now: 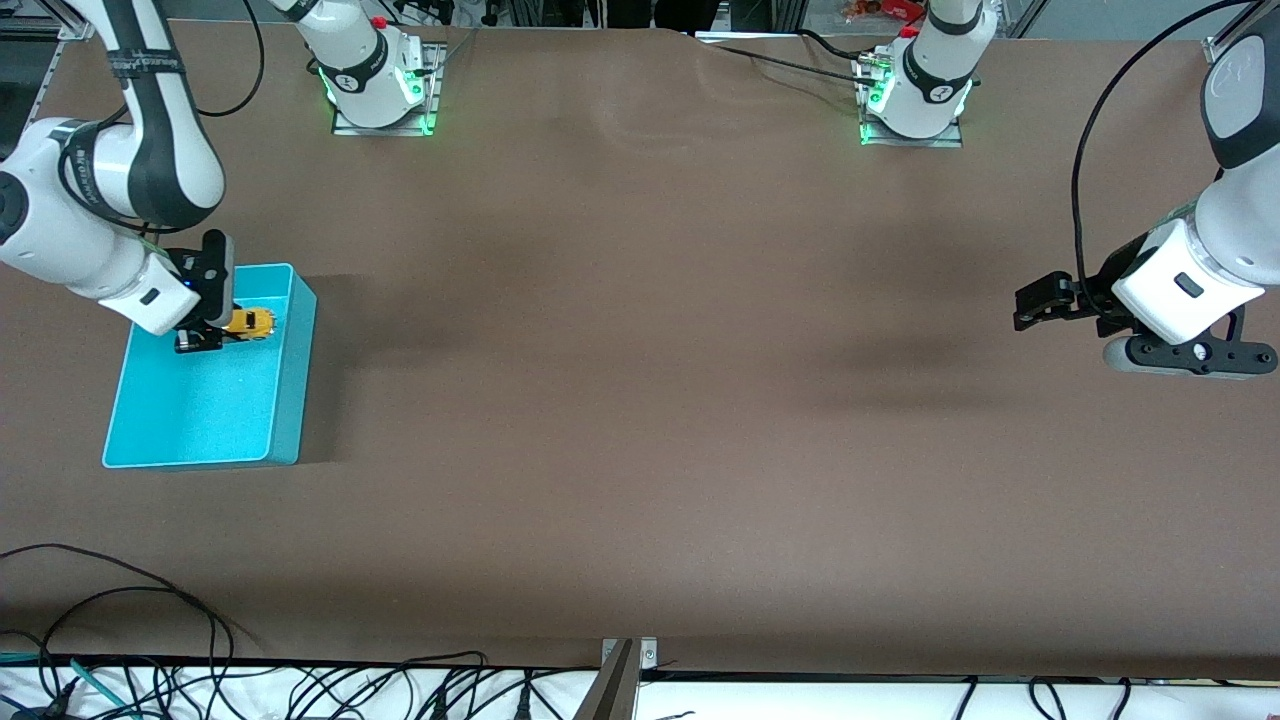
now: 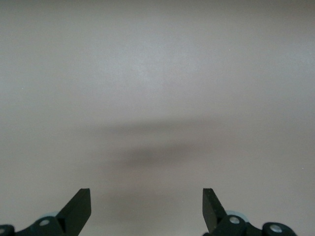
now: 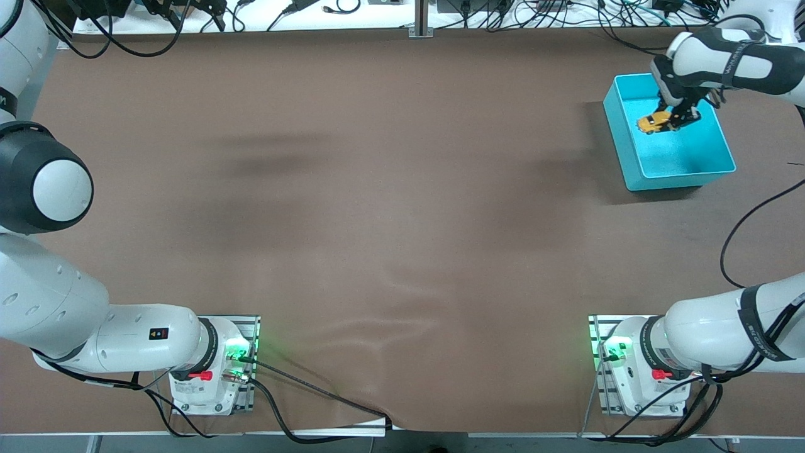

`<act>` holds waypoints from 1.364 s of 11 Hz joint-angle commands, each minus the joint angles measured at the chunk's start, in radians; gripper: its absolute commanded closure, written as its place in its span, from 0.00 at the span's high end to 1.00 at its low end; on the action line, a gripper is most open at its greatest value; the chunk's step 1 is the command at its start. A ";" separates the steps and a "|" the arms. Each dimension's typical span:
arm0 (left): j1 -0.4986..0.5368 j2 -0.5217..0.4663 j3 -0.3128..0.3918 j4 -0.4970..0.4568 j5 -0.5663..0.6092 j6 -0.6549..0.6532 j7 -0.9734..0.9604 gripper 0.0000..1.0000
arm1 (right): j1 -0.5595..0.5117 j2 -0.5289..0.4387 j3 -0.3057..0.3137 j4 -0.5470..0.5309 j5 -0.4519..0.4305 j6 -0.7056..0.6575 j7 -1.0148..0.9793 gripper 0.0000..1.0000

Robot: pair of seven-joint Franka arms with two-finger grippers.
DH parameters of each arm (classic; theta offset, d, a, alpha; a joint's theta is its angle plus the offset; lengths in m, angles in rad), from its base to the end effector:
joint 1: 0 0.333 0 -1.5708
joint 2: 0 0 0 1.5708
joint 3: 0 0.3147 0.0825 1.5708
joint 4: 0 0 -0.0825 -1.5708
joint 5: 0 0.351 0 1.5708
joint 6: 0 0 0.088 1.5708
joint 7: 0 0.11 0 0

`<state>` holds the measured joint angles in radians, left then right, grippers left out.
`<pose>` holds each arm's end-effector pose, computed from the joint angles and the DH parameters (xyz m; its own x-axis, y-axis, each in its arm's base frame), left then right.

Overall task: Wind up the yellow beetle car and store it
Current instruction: 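Lift the car with the right gripper and carry it into the box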

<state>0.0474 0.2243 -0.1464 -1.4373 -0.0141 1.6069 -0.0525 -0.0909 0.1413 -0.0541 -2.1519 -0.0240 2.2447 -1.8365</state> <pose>0.5867 -0.0503 0.5585 0.9975 -0.0440 -0.0547 -0.0416 -0.9982 0.0437 0.5209 -0.0764 0.3487 -0.1364 0.9906 -0.0120 0.9893 0.1356 -0.0535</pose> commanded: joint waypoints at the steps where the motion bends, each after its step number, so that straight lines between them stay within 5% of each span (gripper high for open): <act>1: 0.003 -0.013 -0.004 0.006 0.009 -0.018 0.020 1.00 | -0.090 0.068 0.008 0.003 0.002 -0.004 -0.117 0.00; 6: 0.003 -0.013 -0.010 0.006 0.009 -0.018 0.020 1.00 | -0.214 0.242 0.011 0.020 0.021 0.001 -0.220 0.00; 15: 0.003 -0.013 -0.010 0.006 0.009 -0.018 0.019 1.00 | -0.242 0.343 0.048 0.168 0.022 -0.001 -0.343 0.00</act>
<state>0.0473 0.2230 -0.1520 -1.4371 -0.0141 1.6064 -0.0525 -0.3170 0.4561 -0.0257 -2.0202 -0.0165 2.2557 -2.1484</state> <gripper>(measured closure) 0.000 0.551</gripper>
